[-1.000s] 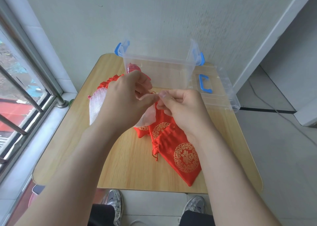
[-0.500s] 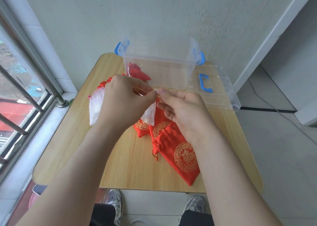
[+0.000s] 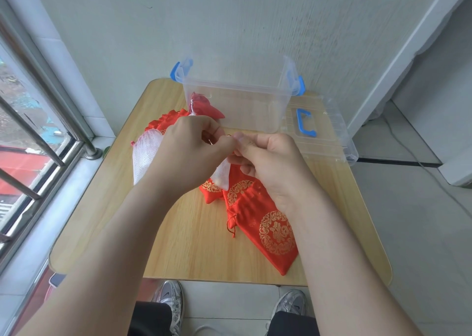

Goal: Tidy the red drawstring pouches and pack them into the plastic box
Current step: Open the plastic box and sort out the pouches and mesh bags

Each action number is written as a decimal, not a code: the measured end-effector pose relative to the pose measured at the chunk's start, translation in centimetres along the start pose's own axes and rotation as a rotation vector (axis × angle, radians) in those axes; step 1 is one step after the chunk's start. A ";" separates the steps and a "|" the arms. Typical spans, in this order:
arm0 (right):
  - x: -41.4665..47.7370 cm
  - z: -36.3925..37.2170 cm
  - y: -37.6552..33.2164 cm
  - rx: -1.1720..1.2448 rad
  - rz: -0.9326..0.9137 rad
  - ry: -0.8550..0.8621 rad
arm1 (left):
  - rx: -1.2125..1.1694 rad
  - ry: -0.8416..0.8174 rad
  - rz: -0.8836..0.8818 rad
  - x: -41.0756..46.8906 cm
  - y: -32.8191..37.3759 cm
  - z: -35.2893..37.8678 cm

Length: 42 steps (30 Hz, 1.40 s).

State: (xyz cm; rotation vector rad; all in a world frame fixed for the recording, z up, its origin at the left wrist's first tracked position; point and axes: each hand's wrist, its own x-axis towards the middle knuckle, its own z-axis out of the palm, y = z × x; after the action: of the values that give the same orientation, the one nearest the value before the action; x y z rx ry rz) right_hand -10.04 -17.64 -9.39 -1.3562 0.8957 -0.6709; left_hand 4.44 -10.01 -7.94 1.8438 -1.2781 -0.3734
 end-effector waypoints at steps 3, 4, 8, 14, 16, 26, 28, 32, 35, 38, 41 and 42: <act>0.2 -0.1 -0.1 -0.051 0.013 -0.020 | 0.102 -0.012 0.057 -0.1 0.0 -0.2; 0.2 -0.2 0.0 -0.093 0.014 -0.023 | 0.141 -0.018 0.079 -0.2 0.0 -0.2; 0.4 -0.1 0.2 -0.125 0.041 -0.074 | 0.213 -0.031 0.151 -0.3 -0.2 -0.2; -0.1 0.2 -0.2 0.127 0.139 -0.228 | 0.226 -0.055 0.258 -0.4 -0.4 -0.5; -0.2 0.3 -0.3 0.188 0.150 -0.270 | 0.217 -0.077 0.267 -0.5 -0.5 -0.6; 0.2 0.3 -0.7 0.302 0.021 -0.227 | -0.068 -0.104 0.063 -0.5 0.1 -1.3; 0.5 0.3 -0.3 0.170 -0.050 -0.157 | -0.116 -0.084 0.042 -0.5 -0.1 -1.4; 0.7 0.8 -0.2 0.048 -0.116 -0.082 | -0.168 -0.040 0.026 -0.4 -0.3 -1.6; 0.9 1.0 -0.4 -0.052 -0.144 -0.030 | -0.200 0.011 -0.005 -0.4 -0.4 -1.8; 1.2 1.2 -0.3 -0.155 -0.182 -0.004 | -0.228 0.048 -0.017 -0.4 -0.4 -2.0; 1.5 1.3 -0.3 -0.206 -0.201 0.027 | -0.205 0.056 -0.039 -0.5 -0.2 -1.9; 1.4 1.4 -0.3 -0.217 -0.204 0.035 | -0.211 0.064 -0.059 -0.5 -0.2 -1.9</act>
State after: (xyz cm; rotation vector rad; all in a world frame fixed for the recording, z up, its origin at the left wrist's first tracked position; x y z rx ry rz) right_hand -8.11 -18.14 -9.30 -1.6498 0.8846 -0.7725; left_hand 5.57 -8.71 -7.08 1.7032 -1.0995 -0.4598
